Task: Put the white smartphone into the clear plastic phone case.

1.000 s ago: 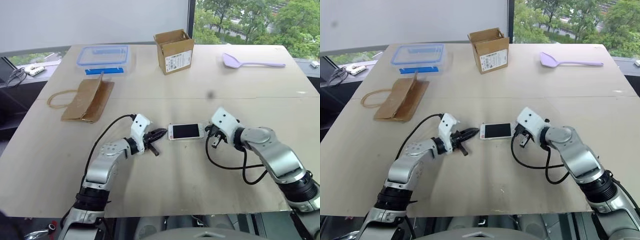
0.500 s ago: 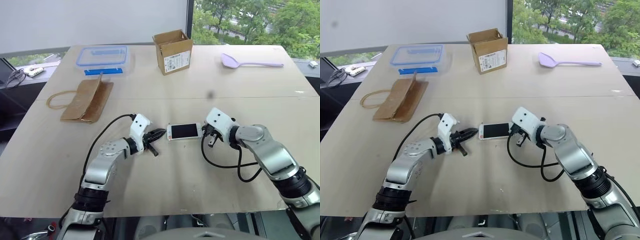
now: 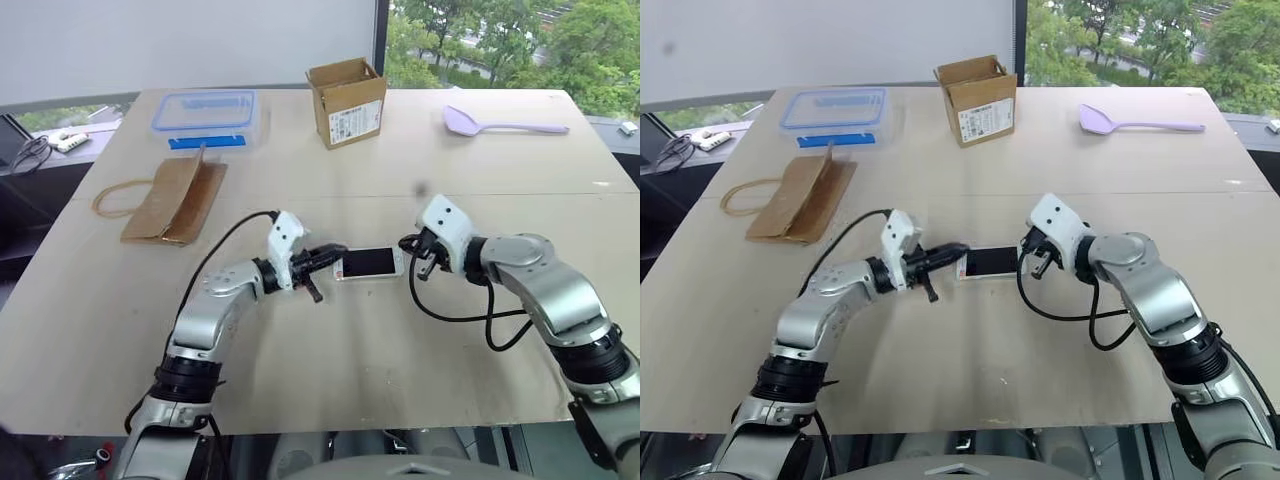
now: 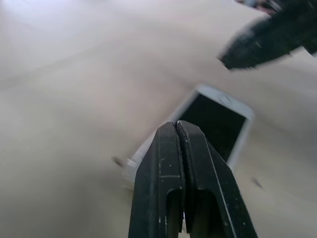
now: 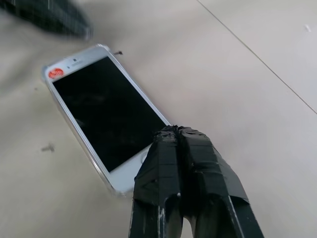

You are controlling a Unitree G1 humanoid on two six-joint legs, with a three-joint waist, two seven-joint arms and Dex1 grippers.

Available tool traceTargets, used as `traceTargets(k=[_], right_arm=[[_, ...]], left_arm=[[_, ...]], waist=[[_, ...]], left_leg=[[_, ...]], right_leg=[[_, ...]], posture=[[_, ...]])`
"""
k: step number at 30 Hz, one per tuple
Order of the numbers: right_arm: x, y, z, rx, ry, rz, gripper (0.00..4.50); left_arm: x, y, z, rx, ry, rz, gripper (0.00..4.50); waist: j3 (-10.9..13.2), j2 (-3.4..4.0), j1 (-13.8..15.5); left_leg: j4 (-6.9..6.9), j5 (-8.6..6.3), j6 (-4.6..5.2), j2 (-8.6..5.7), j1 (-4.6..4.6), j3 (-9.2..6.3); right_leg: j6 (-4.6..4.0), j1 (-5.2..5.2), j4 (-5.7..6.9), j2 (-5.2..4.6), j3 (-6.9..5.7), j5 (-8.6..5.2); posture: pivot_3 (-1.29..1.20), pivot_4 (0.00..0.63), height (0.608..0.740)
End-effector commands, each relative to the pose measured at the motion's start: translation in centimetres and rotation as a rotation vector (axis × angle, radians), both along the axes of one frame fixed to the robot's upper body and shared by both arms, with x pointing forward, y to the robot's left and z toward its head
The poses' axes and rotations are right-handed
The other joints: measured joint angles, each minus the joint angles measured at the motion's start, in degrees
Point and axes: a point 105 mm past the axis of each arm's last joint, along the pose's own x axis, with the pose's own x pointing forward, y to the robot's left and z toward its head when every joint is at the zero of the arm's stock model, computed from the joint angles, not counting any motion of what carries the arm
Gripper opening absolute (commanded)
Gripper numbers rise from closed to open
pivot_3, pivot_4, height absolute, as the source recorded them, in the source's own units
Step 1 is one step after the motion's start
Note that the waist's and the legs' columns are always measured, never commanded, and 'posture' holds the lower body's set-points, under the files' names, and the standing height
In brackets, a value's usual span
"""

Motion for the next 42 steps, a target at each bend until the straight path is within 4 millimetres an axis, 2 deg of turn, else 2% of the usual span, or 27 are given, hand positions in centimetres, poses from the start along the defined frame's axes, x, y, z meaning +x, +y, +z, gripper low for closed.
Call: traceTargets(k=[1,8,12,16,22,26,34,40,42], right_arm=[[0.4,0.8,0.8,0.019,-0.043,0.031,0.03],[1.0,1.1,-0.8,0.003,0.002,0.046,0.03],[1.2,0.2,-2.9,-0.060,0.069,0.020,0.03],[0.7,-0.2,-4.5,-0.126,0.131,0.040,0.03],[-0.1,0.1,-6.2,-0.186,0.230,0.085,0.03],[-0.1,0.4,-7.5,-0.202,0.285,0.078,0.03],[-1.0,0.4,-9.9,-0.259,0.398,0.067,0.03],[-1.8,-0.8,-12.6,-0.281,0.508,0.018,0.03],[-2.3,-1.4,-13.5,-0.298,0.540,0.002,0.03]], left_arm=[[-0.1,-0.4,-0.5,0.024,-0.008,-0.023,0.05],[0.0,-0.8,-1.8,0.068,-0.004,-0.023,0.05],[-0.1,-1.0,-2.1,0.075,-0.003,-0.016,0.05],[-0.2,-1.0,-2.3,0.079,-0.001,-0.003,0.05],[-0.3,-1.0,-2.3,0.078,0.005,0.006,0.05],[-0.5,-1.1,-2.4,0.078,0.009,0.009,0.05],[-0.8,-1.2,-2.3,0.076,0.018,0.021,0.05],[-1.1,-1.2,-2.3,0.078,0.026,0.024,0.05],[-1.1,-1.2,-2.3,0.079,0.030,0.025,0.05]], waist=[[0.0,0.00,0.0],[0.0,0.00,0.0],[0.0,0.01,0.1],[0.0,0.02,0.1],[-0.1,0.01,0.1],[-0.1,0.00,0.0],[-0.3,-0.05,0.0],[-1.1,-0.08,0.0],[-1.1,-0.07,0.0]], left_leg=[[0.01,0.00,0.00,0.00,0.00,0.00],[0.02,0.00,0.00,0.00,0.00,0.00],[0.03,0.00,0.00,0.00,0.01,0.00],[0.05,0.00,0.00,0.00,0.11,-0.01],[0.04,0.00,0.01,0.00,0.39,-0.02],[-0.06,-0.01,0.01,0.01,1.06,-0.02],[-0.05,-0.01,0.01,0.02,1.24,-0.04],[-0.09,-0.01,0.01,0.02,1.32,-0.05],[-0.21,-0.02,0.01,0.02,1.71,-0.06]], right_leg=[[0.00,0.00,0.01,0.00,0.00,0.00],[0.00,0.00,0.02,0.00,0.00,0.00],[0.00,0.02,0.02,-0.01,0.00,0.00],[0.00,0.14,0.03,-0.01,-0.01,0.00],[0.00,0.40,0.02,-0.01,-0.01,0.00],[-0.01,1.03,-0.08,-0.03,-0.01,-0.03],[-0.02,1.19,-0.06,-0.07,0.01,-0.03],[-0.04,1.22,-0.09,-0.14,0.01,-0.04],[-0.21,1.61,-0.26,-0.17,0.00,-0.13]], posture=[[0.00,0.150,0.740],[0.00,0.150,0.740],[0.00,0.150,0.740],[0.00,0.150,0.740],[0.00,0.150,0.740],[0.00,0.150,0.740],[0.00,0.150,0.740],[0.00,0.150,0.740],[0.00,0.150,0.740]])
